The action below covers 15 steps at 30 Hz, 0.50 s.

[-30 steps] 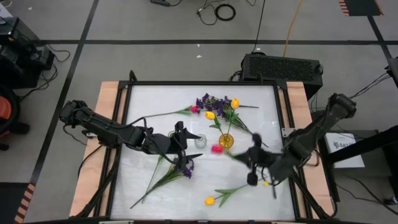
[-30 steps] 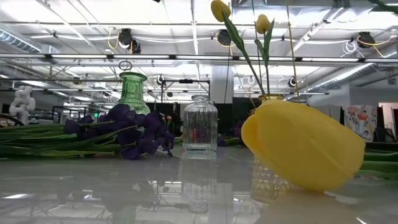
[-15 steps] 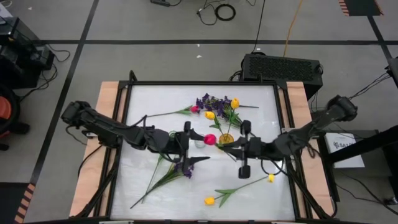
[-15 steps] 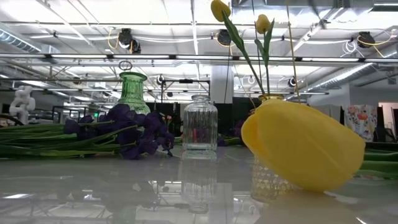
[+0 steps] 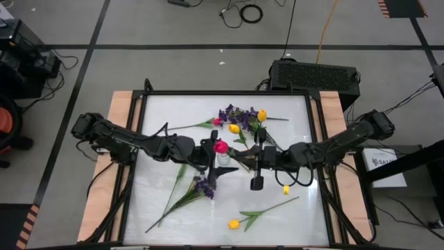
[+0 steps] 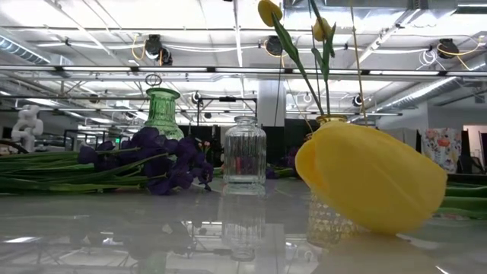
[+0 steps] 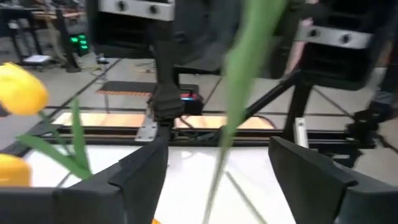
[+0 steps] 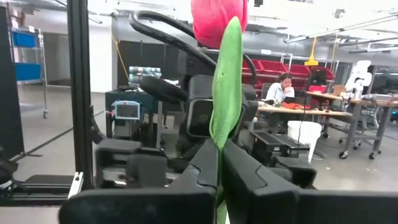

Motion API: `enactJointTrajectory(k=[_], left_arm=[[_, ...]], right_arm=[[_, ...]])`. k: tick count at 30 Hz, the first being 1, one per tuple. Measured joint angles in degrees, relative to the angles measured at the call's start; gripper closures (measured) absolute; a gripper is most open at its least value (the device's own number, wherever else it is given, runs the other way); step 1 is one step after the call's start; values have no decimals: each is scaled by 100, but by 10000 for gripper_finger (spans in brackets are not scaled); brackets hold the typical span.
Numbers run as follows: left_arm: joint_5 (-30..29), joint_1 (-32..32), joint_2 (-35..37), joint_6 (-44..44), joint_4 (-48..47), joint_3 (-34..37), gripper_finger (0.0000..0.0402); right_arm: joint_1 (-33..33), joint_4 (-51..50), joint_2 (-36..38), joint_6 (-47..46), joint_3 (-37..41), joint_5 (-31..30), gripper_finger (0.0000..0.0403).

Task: Sort flowers into vase by color
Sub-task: Put the bottom red tulip into the transparent vase

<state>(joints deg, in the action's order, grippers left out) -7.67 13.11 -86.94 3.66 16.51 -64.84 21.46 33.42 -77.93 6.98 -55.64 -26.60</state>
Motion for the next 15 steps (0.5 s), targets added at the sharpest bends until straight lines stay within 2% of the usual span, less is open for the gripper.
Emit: enactJointTrajectory(k=[15], left_arm=[[311,-77,-57,-103,193,-2,252]], right_arm=[[-128,188,-2,164,0,300,403]])
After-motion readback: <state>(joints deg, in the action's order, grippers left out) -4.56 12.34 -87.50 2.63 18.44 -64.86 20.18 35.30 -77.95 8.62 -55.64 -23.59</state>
